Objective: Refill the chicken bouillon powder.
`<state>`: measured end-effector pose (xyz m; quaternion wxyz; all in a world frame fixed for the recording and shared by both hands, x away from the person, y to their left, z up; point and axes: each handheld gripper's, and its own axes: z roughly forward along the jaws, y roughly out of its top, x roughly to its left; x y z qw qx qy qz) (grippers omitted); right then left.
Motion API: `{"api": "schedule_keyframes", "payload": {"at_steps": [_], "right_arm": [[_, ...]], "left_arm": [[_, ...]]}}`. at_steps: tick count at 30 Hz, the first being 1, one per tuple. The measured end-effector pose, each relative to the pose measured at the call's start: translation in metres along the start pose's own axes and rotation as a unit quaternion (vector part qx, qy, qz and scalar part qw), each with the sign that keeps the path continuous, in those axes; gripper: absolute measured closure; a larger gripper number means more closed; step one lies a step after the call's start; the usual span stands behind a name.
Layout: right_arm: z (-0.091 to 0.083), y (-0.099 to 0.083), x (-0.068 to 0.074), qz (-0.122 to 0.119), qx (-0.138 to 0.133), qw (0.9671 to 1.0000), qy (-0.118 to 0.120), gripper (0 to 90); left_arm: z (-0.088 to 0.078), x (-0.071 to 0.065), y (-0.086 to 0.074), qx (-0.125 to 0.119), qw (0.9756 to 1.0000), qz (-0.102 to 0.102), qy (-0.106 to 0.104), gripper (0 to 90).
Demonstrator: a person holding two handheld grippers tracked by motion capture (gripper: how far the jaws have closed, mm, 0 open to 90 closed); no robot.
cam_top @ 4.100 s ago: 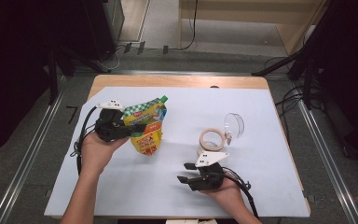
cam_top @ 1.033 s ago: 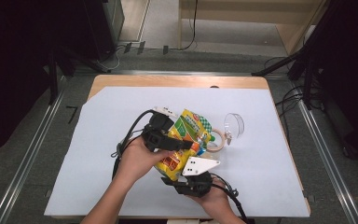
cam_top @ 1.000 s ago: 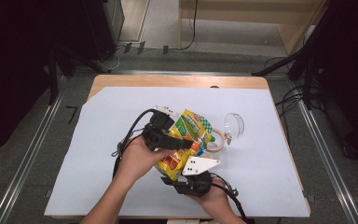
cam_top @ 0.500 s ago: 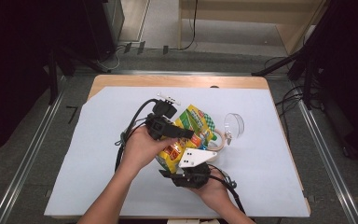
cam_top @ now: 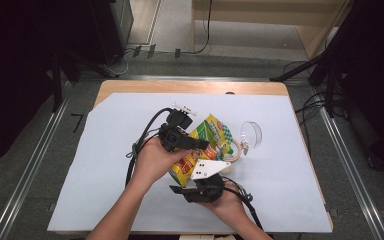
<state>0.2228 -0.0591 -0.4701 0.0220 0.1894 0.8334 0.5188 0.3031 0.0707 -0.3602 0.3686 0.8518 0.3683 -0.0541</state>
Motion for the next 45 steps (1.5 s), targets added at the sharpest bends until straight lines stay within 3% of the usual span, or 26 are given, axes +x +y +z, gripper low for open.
{"api": "schedule_keyframes", "payload": {"at_steps": [7,13,22,29,36,45], "right_arm": [[0.000,0.000,-0.001,0.010,-0.008,0.9999,-0.008,65.4],[-0.003,0.004,0.000,0.033,-0.029,0.9990,0.008,66.1],[-0.007,0.005,-0.002,0.058,-0.041,0.9974,0.015,66.4],[-0.008,0.007,-0.003,0.062,-0.047,0.9968,0.018,66.1],[-0.004,0.009,0.001,0.049,-0.042,0.9978,0.016,65.5],[-0.002,0.011,0.000,0.039,-0.033,0.9985,0.018,63.7]], "left_arm": [[0.000,-0.003,0.000,-0.005,0.9999,0.009,0.003,80.7],[-0.003,-0.003,0.000,-0.017,0.9998,0.003,-0.011,74.6],[-0.007,-0.003,0.000,-0.028,0.9994,0.000,-0.022,61.4],[-0.010,-0.004,0.000,-0.037,0.9992,0.005,-0.012,65.0],[-0.013,-0.008,0.001,-0.033,0.9993,0.018,0.007,77.4],[-0.013,-0.005,0.005,-0.024,0.9993,0.021,0.021,82.4]]}}
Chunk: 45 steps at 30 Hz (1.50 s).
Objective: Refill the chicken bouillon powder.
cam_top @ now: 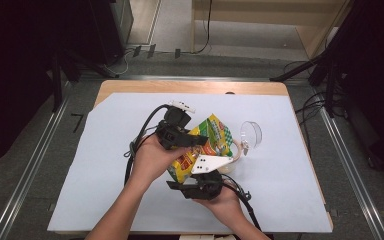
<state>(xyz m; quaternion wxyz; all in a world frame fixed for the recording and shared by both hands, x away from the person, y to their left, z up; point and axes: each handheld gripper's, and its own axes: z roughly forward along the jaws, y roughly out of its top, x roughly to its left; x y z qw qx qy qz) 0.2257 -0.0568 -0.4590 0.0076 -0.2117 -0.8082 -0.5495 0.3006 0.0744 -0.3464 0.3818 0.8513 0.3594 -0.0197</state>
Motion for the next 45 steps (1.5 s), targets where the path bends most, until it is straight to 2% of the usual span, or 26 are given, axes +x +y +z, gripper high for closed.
{"api": "schedule_keyframes", "payload": {"at_steps": [7,9,11,14,16,18,28,33,41,45], "right_arm": [[-0.002,0.009,-0.006,-0.006,0.017,0.9998,0.011,60.7],[-0.001,0.011,-0.006,-0.017,0.022,0.9995,0.013,60.7],[0.000,0.013,-0.006,-0.028,0.023,0.9993,0.011,60.7],[0.002,0.012,-0.007,-0.030,0.020,0.9993,0.011,62.7],[0.003,0.012,-0.007,-0.034,0.021,0.9992,0.003,67.0],[0.002,0.012,-0.008,-0.035,0.021,0.9992,-0.001,67.2],[0.002,0.008,-0.005,-0.021,0.006,0.9997,-0.013,68.3],[0.001,0.008,-0.007,-0.011,-0.003,0.9998,-0.014,68.6],[-0.001,0.009,-0.011,0.006,-0.012,0.9998,-0.012,68.6],[-0.003,0.010,-0.013,0.009,-0.014,0.9998,-0.013,68.6]], "left_arm": [[0.002,0.006,0.013,0.010,0.9999,-0.005,-0.004,82.6],[0.003,0.007,0.016,0.015,0.9999,-0.003,-0.003,82.7],[0.003,0.008,0.017,0.015,0.9999,-0.003,-0.003,82.9],[0.003,0.009,0.017,0.014,0.9999,-0.005,-0.002,82.9],[0.003,0.010,0.015,0.008,0.9999,-0.006,-0.010,83.0],[0.004,0.009,0.016,0.009,0.9999,-0.005,-0.008,83.0],[0.003,0.002,0.015,0.001,0.9998,0.007,-0.017,81.0],[0.003,0.002,0.015,-0.009,0.9998,0.006,-0.019,77.8],[0.007,0.004,0.021,-0.020,0.9994,0.001,-0.027,78.2],[0.008,0.003,0.025,-0.014,0.9996,0.006,-0.025,78.2]]}}
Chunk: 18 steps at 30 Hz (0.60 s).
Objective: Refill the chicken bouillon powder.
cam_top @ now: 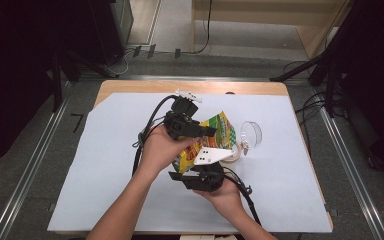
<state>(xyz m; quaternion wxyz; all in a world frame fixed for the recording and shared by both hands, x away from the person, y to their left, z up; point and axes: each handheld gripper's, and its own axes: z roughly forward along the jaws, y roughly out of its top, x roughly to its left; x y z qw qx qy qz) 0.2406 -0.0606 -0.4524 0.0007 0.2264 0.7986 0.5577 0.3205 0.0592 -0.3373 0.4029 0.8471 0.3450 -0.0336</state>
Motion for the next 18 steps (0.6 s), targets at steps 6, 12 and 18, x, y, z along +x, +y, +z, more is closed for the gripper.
{"api": "schedule_keyframes", "payload": {"at_steps": [6,12,18], "right_arm": [[0.004,0.004,0.001,-0.002,0.001,1.0000,0.003,68.6],[0.009,0.008,0.000,-0.005,0.008,0.9999,0.003,68.6],[0.012,0.012,-0.001,-0.014,0.013,0.9998,0.004,68.6]], "left_arm": [[-0.005,0.003,0.001,0.006,1.0000,-0.001,-0.001,78.8],[-0.008,0.010,0.001,0.006,1.0000,-0.004,-0.002,79.1],[-0.012,0.012,-0.001,-0.002,1.0000,-0.008,-0.003,79.1]]}}
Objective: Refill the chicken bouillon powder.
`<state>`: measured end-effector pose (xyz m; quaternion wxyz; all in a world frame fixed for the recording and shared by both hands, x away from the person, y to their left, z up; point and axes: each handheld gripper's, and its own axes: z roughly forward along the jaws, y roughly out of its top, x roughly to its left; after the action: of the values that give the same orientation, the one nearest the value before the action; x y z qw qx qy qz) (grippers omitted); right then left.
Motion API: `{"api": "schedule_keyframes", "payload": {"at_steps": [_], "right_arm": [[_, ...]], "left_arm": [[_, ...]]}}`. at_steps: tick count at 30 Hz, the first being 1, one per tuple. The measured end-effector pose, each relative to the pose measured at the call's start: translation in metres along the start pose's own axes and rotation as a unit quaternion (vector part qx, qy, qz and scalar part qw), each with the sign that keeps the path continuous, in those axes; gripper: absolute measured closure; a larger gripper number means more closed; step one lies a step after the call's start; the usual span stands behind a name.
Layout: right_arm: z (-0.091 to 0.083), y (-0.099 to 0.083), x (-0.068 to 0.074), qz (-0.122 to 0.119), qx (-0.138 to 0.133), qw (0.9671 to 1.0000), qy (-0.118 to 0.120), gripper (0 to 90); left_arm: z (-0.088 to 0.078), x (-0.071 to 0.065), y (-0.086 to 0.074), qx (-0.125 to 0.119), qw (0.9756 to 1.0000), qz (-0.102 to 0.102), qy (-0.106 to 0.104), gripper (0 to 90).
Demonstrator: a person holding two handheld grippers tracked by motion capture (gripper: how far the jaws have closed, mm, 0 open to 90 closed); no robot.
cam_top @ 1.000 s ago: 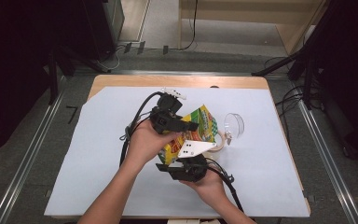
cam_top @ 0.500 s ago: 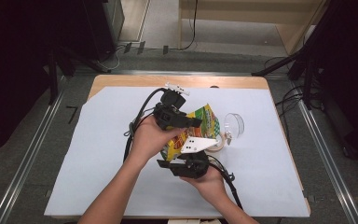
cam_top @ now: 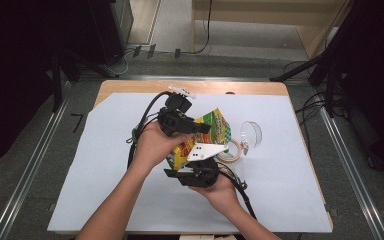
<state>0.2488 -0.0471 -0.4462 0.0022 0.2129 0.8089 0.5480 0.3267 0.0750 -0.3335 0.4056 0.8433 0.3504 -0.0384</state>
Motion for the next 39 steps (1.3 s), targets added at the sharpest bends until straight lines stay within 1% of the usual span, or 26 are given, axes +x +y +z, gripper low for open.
{"api": "schedule_keyframes", "payload": {"at_steps": [3,7,10,13,17,21,28,29,32,34,36,39], "right_arm": [[0.0009,-0.0004,-0.0002,0.000,-0.001,1.0000,0.000,68.5],[0.0011,-0.0031,0.0006,0.000,0.003,1.0000,0.002,68.2],[-0.0009,-0.0034,0.0018,-0.003,0.005,1.0000,0.004,68.0],[-0.0026,-0.0032,0.0010,-0.003,0.001,1.0000,0.001,68.3],[-0.0037,-0.0027,-0.0005,0.006,-0.001,1.0000,-0.003,68.4],[-0.0043,-0.0022,-0.0010,0.019,-0.002,0.9998,-0.003,68.6],[-0.0054,-0.0013,0.0009,0.027,-0.005,0.9996,-0.001,68.6],[-0.0055,-0.0011,0.0016,0.026,-0.005,0.9996,-0.002,68.6],[-0.0060,-0.0005,0.0036,0.023,-0.007,0.9997,0.001,68.5],[-0.0061,-0.0004,0.0036,0.022,-0.007,0.9997,0.001,68.5],[-0.0056,-0.0018,0.0025,0.028,-0.005,0.9996,0.005,68.5],[-0.0054,-0.0036,0.0013,0.029,-0.004,0.9996,0.005,68.4]], "left_arm": [[0.0009,0.0011,-0.0006,0.005,1.0000,0.002,0.001,79.5],[0.0025,0.0033,-0.0025,0.006,1.0000,-0.006,0.000,80.3],[0.0032,0.0030,-0.0023,0.004,1.0000,-0.007,-0.001,79.9],[0.0044,0.0008,-0.0005,0.003,1.0000,-0.002,-0.002,79.6],[0.0062,-0.0005,0.0019,0.002,1.0000,0.000,-0.002,78.5],[0.0069,0.0003,0.0033,0.002,1.0000,0.001,-0.007,77.2],[0.0050,-0.0011,0.0029,0.000,1.0000,-0.002,-0.009,76.6],[0.0038,-0.0010,0.0027,0.003,1.0000,-0.001,-0.008,76.6],[0.0019,-0.0008,0.0021,-0.002,0.9999,-0.005,-0.013,76.5],[0.0024,-0.0013,0.0020,-0.003,0.9999,-0.005,-0.011,76.5],[0.0055,-0.0016,0.0019,0.006,1.0000,-0.003,-0.007,76.5],[0.0074,0.0012,0.0019,0.005,0.9999,-0.007,-0.012,76.8]]}}
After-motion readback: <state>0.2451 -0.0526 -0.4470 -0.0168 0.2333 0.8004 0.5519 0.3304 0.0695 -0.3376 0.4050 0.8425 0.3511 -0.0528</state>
